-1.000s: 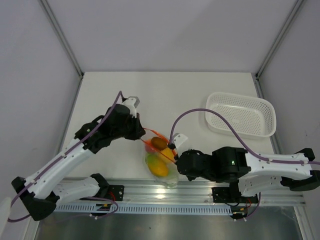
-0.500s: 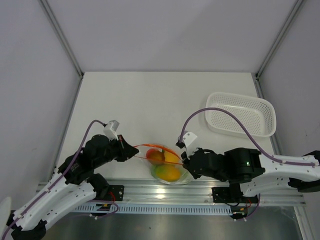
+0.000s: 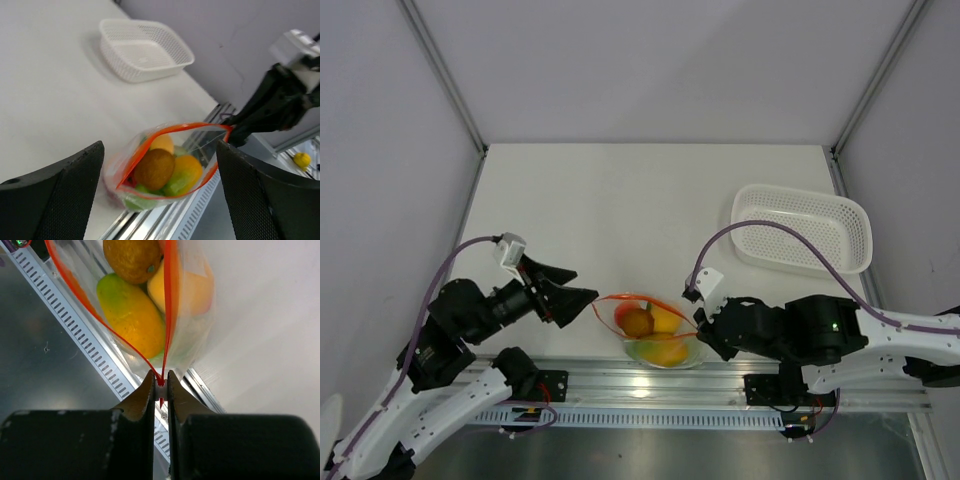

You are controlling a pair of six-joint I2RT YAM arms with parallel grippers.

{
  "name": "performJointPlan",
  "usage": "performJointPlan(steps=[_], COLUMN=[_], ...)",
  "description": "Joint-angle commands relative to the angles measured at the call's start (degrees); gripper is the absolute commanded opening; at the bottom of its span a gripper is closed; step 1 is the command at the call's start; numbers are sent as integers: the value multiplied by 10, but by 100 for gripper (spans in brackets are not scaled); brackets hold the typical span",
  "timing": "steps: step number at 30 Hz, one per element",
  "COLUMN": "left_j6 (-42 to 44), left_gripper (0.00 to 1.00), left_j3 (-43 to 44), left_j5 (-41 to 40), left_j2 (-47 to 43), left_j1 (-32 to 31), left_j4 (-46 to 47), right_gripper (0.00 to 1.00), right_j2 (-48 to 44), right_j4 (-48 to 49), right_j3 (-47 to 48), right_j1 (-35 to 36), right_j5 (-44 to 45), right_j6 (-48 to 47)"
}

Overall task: Place the food in the zip-top bag and seal the zipper
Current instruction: Adjust the zipper food storage bag at the center of the board.

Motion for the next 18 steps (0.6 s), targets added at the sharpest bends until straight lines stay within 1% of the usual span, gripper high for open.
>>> performJointPlan(steps=[1, 2, 4, 5, 6, 8, 9, 10, 11, 12, 13, 14, 16, 18], left_j6=[82, 89, 111, 122, 136, 192, 234, 251, 267, 296, 313, 347, 380, 412], left_gripper=[95, 98, 100, 100, 99, 99, 100, 100, 100, 99, 100, 99, 100, 100], left_j3=[23, 32, 41, 43, 41, 30, 33, 27, 27, 36, 41, 46, 60, 55], left_j5=[106, 126, 175, 181, 182, 157, 140, 115, 108, 103, 98, 78, 60, 58], left_j2=[12, 41, 74, 88, 107, 117, 127, 134, 142, 152, 178, 190, 231, 245], left_j1=[0, -2, -14, -24, -56, -97, -141, -161, -176, -204, -218, -240, -257, -268], left_j4=[129, 138, 146, 157, 166, 193, 207, 215, 221, 222, 221, 223, 216, 232], right_gripper=[0, 0, 0, 0, 0, 0, 0, 0, 0, 0, 0, 0, 0, 0], right_j2=[-7, -6, -3, -3, -5, -8, -12, -13, -14, -14, -12, -11, -9, -11], right_j4=[14, 15, 21, 24, 34, 53, 73, 82, 90, 102, 108, 114, 121, 129], right_j3=[26, 29, 27, 23, 20, 3, -3, -9, -14, -21, -23, -24, -22, -21], right_j1=[-7, -14, -20, -27, -30, -38, -40, -41, -42, -43, -44, -44, -45, -46], right_j5=[-22, -27, -40, -43, -49, -62, -73, -78, -79, -80, -82, -84, -87, -92], right_j6=[-28, -32, -38, -39, -38, -38, -36, -33, -30, -28, -27, -22, -19, -15])
